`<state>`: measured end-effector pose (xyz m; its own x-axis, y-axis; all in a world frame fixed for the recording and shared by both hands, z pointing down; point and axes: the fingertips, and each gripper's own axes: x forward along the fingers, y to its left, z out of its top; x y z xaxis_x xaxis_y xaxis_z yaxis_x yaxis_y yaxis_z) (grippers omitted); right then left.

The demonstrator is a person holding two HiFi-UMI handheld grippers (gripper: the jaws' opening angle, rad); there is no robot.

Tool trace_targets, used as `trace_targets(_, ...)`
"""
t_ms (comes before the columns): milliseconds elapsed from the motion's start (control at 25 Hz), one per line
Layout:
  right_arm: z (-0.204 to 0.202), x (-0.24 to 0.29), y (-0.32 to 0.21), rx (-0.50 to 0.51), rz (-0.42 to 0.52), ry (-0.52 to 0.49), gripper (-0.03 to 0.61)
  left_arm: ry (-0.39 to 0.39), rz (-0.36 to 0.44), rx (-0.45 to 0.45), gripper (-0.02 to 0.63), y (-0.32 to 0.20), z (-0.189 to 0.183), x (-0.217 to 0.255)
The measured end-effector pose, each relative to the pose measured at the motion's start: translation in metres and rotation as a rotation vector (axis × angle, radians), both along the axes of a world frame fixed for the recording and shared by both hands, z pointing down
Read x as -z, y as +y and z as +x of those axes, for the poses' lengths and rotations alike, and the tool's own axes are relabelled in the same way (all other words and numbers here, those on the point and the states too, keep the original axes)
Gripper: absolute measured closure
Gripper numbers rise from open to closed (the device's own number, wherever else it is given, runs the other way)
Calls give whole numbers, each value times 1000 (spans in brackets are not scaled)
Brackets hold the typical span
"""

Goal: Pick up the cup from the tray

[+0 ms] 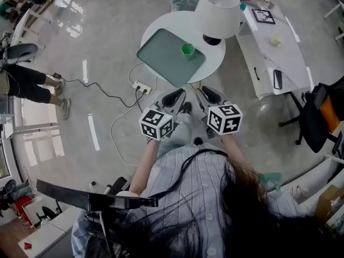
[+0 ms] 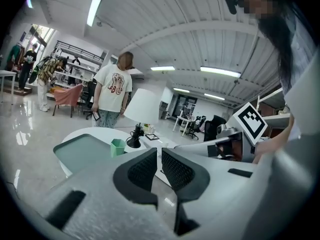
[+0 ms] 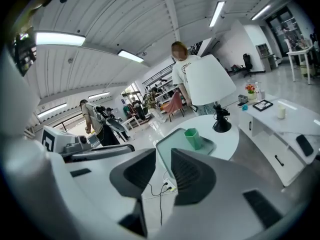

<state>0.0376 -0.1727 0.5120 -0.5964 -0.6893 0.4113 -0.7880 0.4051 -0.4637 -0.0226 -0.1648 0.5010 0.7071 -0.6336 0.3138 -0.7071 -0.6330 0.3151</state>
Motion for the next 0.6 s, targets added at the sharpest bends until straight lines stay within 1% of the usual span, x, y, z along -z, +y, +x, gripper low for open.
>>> trace_targets(240, -10, -6, -40, -21, -16, 26, 469, 10, -18, -25, 597, -46, -12, -6)
trace_targets(480, -21, -12, -72, -29, -37, 51, 469, 19, -54, -58, 595, -78, -20, -19)
trace_targets(600, -25, -16, -88, -34, -52, 57, 469, 11, -70, -74, 595, -96, -23, -27)
